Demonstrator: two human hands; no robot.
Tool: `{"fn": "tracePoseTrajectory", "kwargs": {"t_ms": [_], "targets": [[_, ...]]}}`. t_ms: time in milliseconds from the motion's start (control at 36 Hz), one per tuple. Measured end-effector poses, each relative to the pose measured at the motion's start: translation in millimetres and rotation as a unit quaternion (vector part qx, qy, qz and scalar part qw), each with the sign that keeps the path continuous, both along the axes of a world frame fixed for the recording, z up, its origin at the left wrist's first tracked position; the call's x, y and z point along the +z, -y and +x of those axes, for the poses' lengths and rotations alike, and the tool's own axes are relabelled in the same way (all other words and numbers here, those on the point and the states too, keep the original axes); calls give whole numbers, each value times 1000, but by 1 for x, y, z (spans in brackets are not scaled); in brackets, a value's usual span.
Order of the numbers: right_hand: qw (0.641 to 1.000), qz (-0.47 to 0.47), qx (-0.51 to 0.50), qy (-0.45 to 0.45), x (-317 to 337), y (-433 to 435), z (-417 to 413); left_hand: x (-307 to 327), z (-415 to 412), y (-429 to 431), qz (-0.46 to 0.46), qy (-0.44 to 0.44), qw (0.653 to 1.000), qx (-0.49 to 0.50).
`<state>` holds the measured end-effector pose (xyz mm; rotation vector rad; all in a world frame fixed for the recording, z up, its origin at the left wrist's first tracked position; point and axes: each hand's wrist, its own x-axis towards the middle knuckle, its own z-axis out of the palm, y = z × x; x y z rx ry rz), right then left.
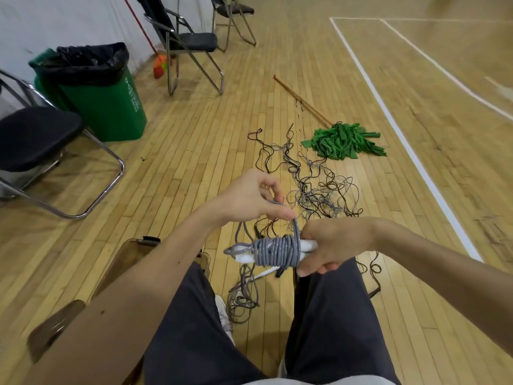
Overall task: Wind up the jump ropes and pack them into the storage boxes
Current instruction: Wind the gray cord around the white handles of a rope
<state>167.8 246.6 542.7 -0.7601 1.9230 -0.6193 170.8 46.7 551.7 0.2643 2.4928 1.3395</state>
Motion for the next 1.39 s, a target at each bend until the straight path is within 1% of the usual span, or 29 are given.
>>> {"fn": "tracePoseTrajectory", "kwargs": {"t_ms": [83,194,250,361,417,528,611,694,806,917,1000,1111,1194,1250,1306,1389], "targets": [[998,-53,-9,37,6,-2,5,-1,0,5,59,39,998,-2],[992,-96,-32,79,7,-2,10,-6,-1,6,83,71,994,-1],[988,-120,-56,80,5,-4,11,-11,-2,4,105,83,991,-4],[977,-174,-103,68,4,-8,8,-27,-1,10,152,75,985,15],[970,-204,-115,65,7,-9,7,-31,4,10,151,79,985,10],[959,-255,-117,29,15,-8,3,-32,13,-4,115,85,990,10],[955,-264,-134,12,18,-8,1,-38,13,-8,160,89,983,25],[956,-248,-157,8,19,-10,-2,-43,15,-7,203,104,972,47],[957,-209,-200,-21,16,-16,-8,-49,17,-6,209,124,968,57],[961,-148,-210,-101,9,-16,-14,-51,17,-7,223,133,964,61],[954,-127,-222,-155,5,-12,-15,-52,18,-9,240,136,960,58],[942,-180,-247,-141,5,-7,-16,-55,18,-5,280,133,950,46],[928,-216,-262,-155,13,-1,-19,-63,17,-1,305,108,946,15],[917,-236,-282,-157,22,5,-22,-70,17,-1,297,106,949,15],[904,-265,-302,-147,34,9,-25,-81,17,-1,286,121,950,36],[871,-309,-348,-156,62,14,-35,-105,16,1,234,140,961,42]]}}
